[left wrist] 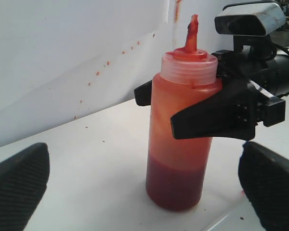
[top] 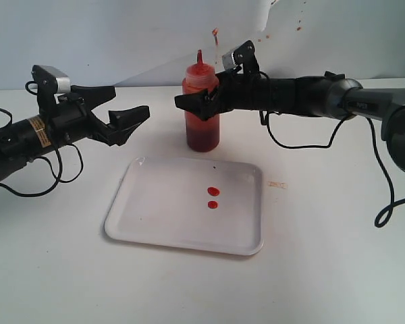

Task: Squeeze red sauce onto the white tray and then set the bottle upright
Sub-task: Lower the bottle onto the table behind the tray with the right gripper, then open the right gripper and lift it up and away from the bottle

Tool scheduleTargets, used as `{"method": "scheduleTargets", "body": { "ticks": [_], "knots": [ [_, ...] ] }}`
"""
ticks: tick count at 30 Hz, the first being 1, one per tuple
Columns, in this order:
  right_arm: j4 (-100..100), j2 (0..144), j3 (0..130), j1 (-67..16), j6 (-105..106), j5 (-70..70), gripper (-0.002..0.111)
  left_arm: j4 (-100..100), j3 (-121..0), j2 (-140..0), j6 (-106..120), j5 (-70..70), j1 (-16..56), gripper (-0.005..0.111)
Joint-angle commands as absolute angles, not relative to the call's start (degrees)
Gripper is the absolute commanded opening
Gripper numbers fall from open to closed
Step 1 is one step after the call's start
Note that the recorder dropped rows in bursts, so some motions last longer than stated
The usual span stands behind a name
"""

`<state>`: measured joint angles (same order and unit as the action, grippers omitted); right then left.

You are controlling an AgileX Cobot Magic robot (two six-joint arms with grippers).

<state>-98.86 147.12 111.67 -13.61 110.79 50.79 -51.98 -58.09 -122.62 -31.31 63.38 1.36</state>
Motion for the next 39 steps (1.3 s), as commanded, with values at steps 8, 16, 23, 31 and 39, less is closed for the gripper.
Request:
{"method": "scheduleTargets", "body": {
  "ticks": [8,16,23,31,39],
  "knots": [
    [-97.8,145.7,112.1,-13.2,106.9,51.9,0.105,-51.6,-58.3,-122.1,-31.3,64.2,1.2,0.105],
    [-92.4,142.8,112.1,-12.3,99.6,52.1,0.105,-51.6,-58.3,-122.1,-31.3,64.2,1.2,0.105],
    [-84.6,140.2,112.1,-10.1,91.5,55.5,0.105,-51.6,-58.3,-122.1,-31.4,64.2,1.2,0.105],
    [-78.9,138.0,112.1,-7.2,82.8,59.5,0.105,-53.1,-58.3,-122.1,-31.4,64.2,1.2,0.105],
    [-67.1,134.2,112.1,-3.1,72.3,65.0,0.097,-52.8,-58.3,-122.1,-31.3,64.6,1.2,0.100]
  ]
}}
